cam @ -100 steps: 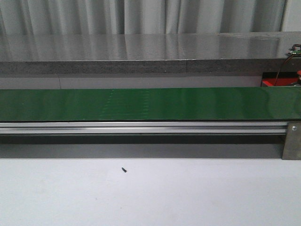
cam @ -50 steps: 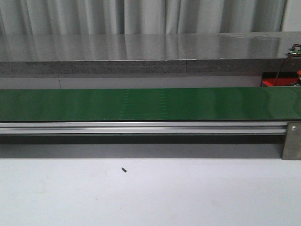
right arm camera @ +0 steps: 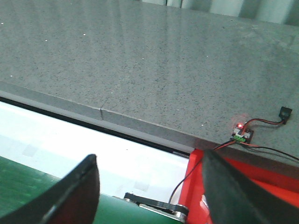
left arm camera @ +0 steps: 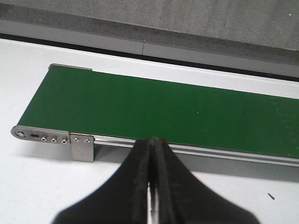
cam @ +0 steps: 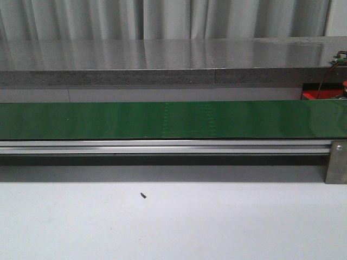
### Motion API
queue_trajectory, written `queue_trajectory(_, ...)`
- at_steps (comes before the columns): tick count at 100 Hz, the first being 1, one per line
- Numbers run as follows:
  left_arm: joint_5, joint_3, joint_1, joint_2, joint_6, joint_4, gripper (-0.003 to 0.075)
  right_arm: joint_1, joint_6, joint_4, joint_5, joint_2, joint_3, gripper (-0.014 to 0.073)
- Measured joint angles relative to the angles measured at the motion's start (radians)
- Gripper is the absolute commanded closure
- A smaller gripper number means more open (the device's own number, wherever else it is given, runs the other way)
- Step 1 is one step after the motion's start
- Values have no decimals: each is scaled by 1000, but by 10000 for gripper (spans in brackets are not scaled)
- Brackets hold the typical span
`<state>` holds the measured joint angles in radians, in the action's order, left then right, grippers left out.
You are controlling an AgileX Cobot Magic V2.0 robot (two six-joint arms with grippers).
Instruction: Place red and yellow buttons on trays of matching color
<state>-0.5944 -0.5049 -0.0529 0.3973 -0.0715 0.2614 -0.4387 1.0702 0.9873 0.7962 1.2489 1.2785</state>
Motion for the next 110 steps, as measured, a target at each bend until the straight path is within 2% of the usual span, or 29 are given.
queue_trajectory(19, 0, 0, 0, 0, 0, 0, 740, 14, 36, 48, -26, -164, -183, 117)
queue_trajectory(46, 0, 0, 0, 0, 0, 0, 740, 161, 60, 53, -135, -334, -413, 117)
queue_trajectory(72, 0, 0, 0, 0, 0, 0, 740, 173, 63, 53, -196, -524, -566, 126)
queue_trajectory(80, 0, 0, 0, 0, 0, 0, 740, 173, 63, 53, -197, -572, -604, 177)
queue_trajectory(89, 0, 0, 0, 0, 0, 0, 740, 173, 63, 53, -197, -607, -640, 272)
queue_trajectory(110, 0, 0, 0, 0, 0, 0, 739, 173, 63, 53, -197, -623, -658, 563)
